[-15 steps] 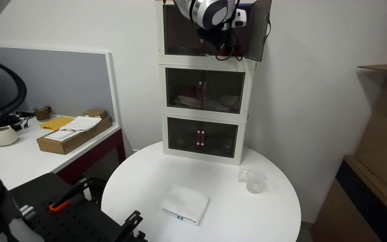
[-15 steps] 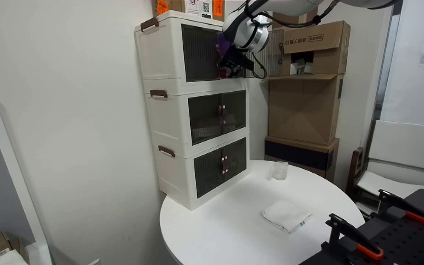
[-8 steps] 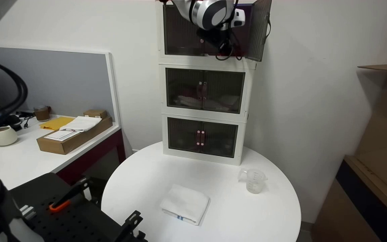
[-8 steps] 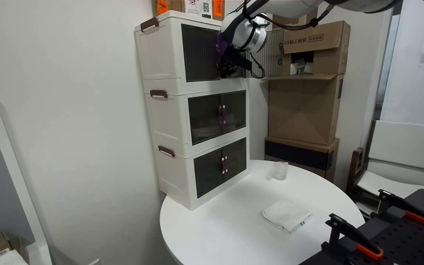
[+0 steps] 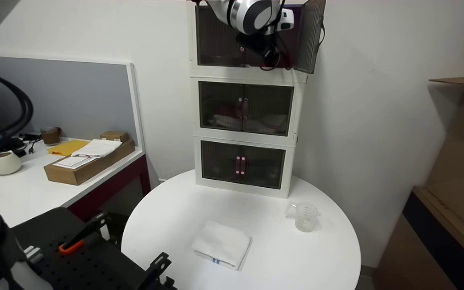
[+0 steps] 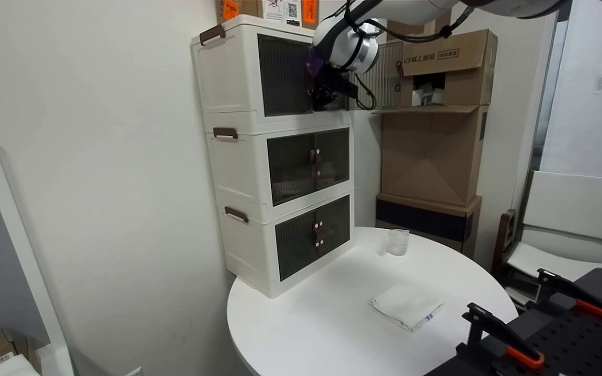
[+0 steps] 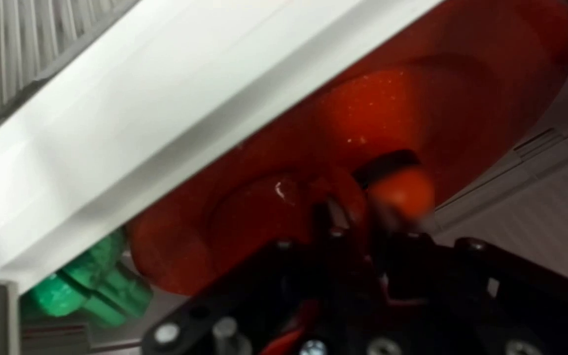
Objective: Remove the orange cup from the top cabinet and put it on the table
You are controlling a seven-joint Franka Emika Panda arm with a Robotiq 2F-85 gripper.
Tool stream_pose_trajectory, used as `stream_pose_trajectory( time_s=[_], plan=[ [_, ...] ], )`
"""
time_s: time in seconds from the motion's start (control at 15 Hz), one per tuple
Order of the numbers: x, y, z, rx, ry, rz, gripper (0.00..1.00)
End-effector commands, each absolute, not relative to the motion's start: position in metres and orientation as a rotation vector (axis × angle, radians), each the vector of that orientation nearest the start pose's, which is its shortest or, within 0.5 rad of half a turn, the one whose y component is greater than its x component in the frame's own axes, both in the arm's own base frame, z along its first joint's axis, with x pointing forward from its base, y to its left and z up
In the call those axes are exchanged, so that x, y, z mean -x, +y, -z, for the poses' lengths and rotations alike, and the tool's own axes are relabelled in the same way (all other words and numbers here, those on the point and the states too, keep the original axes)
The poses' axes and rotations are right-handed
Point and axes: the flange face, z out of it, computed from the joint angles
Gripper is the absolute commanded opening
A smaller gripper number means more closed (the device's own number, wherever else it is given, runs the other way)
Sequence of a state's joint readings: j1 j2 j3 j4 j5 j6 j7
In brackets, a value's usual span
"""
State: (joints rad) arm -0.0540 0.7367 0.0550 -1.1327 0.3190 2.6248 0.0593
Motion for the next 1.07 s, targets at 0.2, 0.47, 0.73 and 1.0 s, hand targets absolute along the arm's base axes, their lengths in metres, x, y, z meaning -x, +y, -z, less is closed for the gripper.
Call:
stream_pose_trajectory(
  time_s=[0.2, 0.47, 0.73, 1.0],
  plan=[
    [-0.785, -0.024, -0.476, 2.638, 0.391, 1.000, 0.04],
    [-0.762, -0.024, -0.489, 2.627, 0.379, 0.995, 0.04],
    [-0.728, -0.025, -0.509, 2.618, 0.381, 0.970, 0.04],
    [-0.689, -0.031, -0.525, 2.621, 0.396, 0.948, 0.04]
  ],
)
